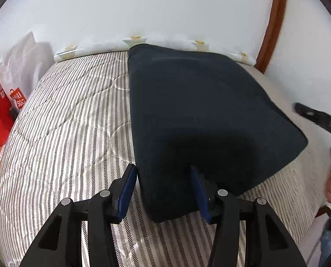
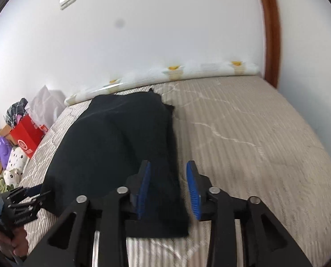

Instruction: Fold small clothes

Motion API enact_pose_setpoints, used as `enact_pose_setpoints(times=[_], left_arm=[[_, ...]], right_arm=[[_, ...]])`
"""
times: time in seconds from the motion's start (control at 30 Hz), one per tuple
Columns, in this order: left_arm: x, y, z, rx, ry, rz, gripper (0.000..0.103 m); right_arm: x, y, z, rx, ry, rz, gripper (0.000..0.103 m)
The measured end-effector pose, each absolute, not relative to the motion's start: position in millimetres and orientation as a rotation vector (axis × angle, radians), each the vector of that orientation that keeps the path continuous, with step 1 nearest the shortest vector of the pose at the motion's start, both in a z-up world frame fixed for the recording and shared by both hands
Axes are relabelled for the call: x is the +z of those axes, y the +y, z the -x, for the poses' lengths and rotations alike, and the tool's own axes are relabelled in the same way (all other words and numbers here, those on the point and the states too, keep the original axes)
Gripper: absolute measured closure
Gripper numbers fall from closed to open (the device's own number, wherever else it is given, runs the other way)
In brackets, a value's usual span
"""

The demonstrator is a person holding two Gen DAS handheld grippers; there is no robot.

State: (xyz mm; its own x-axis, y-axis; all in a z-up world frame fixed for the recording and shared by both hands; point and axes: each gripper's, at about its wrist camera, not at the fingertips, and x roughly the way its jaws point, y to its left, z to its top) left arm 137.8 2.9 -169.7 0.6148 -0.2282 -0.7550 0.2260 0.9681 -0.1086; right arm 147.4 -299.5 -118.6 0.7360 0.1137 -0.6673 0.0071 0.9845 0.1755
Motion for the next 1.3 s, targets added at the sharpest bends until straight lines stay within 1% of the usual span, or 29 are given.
enact_pose_setpoints(times=[0.1,0.17,0.23,0.27,0.3,0.37,0.4,0.5,0.67,0.7,0.73,0.77,0.8,0.9,0.93,0.97,1.0,1.03,1.13,1.3], left_arm=[[-164,7,-141,-0.281,0.874,0.021,0.056],[-163,7,-146,-0.284,0.869,0.015,0.055],[-165,8,-153,-0.287,0.872,0.006,0.051],[-167,8,-155,-0.289,0.873,0.007,0.050],[-167,8,-157,-0.295,0.874,0.011,0.049],[-167,11,-158,-0.315,0.874,0.022,0.048],[-168,12,-159,-0.318,0.875,0.024,0.048],[-167,14,-162,-0.328,0.870,0.036,0.049],[-158,15,-169,-0.317,0.844,0.044,0.049],[-157,14,-171,-0.313,0.842,0.042,0.049],[-155,14,-172,-0.304,0.840,0.037,0.049],[-154,15,-173,-0.295,0.839,0.033,0.049],[-153,15,-173,-0.290,0.841,0.032,0.049],[-154,17,-173,-0.280,0.848,0.036,0.048],[-155,17,-172,-0.279,0.851,0.034,0.048],[-156,16,-172,-0.279,0.853,0.031,0.048],[-157,15,-171,-0.278,0.854,0.028,0.048],[-157,15,-171,-0.277,0.856,0.024,0.048],[-157,13,-168,-0.280,0.855,0.013,0.048],[-157,10,-166,-0.278,0.854,-0.012,0.048]], right_arm=[[-133,-294,-176,0.057,0.784,-0.197,0.066],[-147,-293,-201,0.049,0.850,-0.237,0.068],[-155,-288,-221,0.070,0.914,-0.246,0.097],[-151,-288,-221,0.079,0.894,-0.227,0.098],[-138,-295,-212,0.062,0.786,-0.218,0.098],[-130,-315,-201,0.081,0.703,-0.299,0.100],[-130,-322,-201,0.060,0.708,-0.322,0.103],[-133,-328,-207,-0.053,0.765,-0.234,0.103],[-108,-325,-219,0.018,0.759,-0.250,0.097],[-105,-320,-227,0.039,0.770,-0.245,0.089],[-103,-314,-236,0.057,0.781,-0.234,0.076],[-103,-307,-247,0.067,0.791,-0.213,0.068],[-104,-301,-256,0.072,0.800,-0.191,0.057],[-116,-287,-288,0.056,0.862,-0.157,0.055],[-123,-284,-299,0.051,0.901,-0.164,0.059],[-131,-282,-311,0.063,0.941,-0.178,0.065],[-135,-281,-317,0.079,0.971,-0.191,0.082],[-137,-280,-324,0.101,0.992,-0.205,0.091],[-118,-288,-317,0.116,0.863,-0.237,0.094],[-117,-281,-307,0.056,0.878,-0.174,0.092]])
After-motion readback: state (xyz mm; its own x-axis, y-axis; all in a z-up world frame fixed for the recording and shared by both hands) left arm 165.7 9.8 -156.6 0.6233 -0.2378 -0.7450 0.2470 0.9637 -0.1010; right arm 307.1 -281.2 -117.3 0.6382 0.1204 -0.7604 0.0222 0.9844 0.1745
